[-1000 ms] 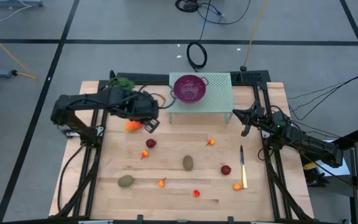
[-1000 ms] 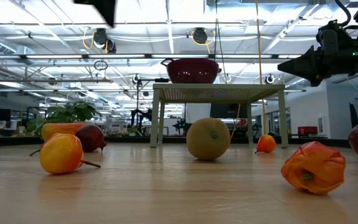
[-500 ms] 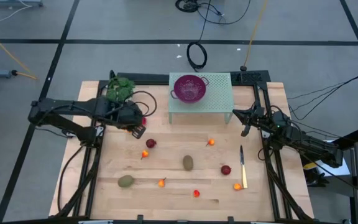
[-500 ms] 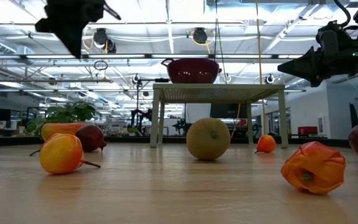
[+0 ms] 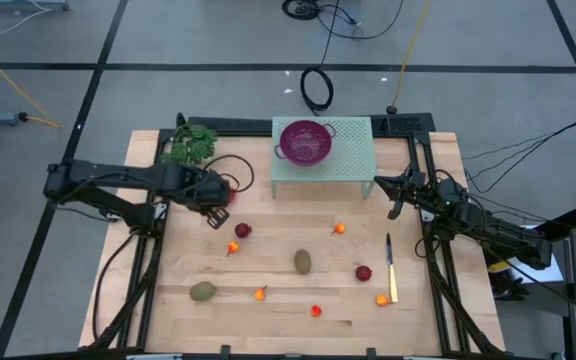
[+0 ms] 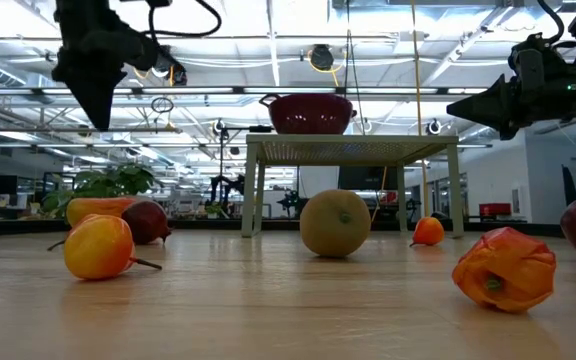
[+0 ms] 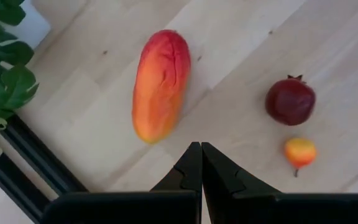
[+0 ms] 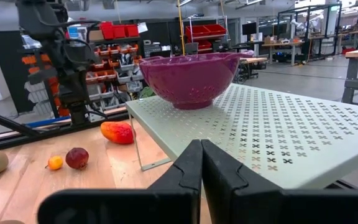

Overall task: Pick & Place Fruit
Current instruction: Put the mango in the violet strainer bowl on the shelf

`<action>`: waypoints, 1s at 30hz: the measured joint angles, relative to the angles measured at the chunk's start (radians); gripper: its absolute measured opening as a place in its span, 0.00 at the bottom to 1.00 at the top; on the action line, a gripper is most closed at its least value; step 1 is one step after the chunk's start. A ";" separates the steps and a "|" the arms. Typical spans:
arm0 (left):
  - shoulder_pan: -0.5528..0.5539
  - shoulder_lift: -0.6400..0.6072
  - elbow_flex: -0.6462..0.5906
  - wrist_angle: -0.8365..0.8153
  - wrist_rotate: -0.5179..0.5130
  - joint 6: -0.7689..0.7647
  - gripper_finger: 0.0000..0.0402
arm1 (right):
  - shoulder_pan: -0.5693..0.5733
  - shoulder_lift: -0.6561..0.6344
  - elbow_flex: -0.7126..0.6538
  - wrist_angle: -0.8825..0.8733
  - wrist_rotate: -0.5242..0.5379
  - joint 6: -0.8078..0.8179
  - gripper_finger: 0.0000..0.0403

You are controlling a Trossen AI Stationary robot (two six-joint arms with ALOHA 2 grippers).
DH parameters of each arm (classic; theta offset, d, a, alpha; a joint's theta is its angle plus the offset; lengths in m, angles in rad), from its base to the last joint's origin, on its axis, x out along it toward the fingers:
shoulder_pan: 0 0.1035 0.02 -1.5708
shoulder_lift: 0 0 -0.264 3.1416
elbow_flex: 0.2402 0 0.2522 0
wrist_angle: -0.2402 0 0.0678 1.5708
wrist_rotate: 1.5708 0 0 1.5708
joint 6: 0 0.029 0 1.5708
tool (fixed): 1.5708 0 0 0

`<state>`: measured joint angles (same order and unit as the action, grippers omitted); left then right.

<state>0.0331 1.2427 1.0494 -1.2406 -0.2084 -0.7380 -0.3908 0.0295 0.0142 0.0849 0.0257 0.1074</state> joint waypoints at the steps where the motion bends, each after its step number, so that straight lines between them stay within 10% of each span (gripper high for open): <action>1: 0.012 0.000 -0.010 0.018 0.006 0.023 0.01 | 0.000 0.000 0.000 0.000 0.000 0.000 0.00; 30: 0.215 -0.206 -0.191 0.146 0.156 0.261 0.02 | 0.000 0.000 0.000 -0.011 0.000 0.000 0.00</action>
<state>0.2481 1.0369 0.8589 -1.0945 -0.0525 -0.4768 -0.3908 0.0296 0.0143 0.0738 0.0257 0.1074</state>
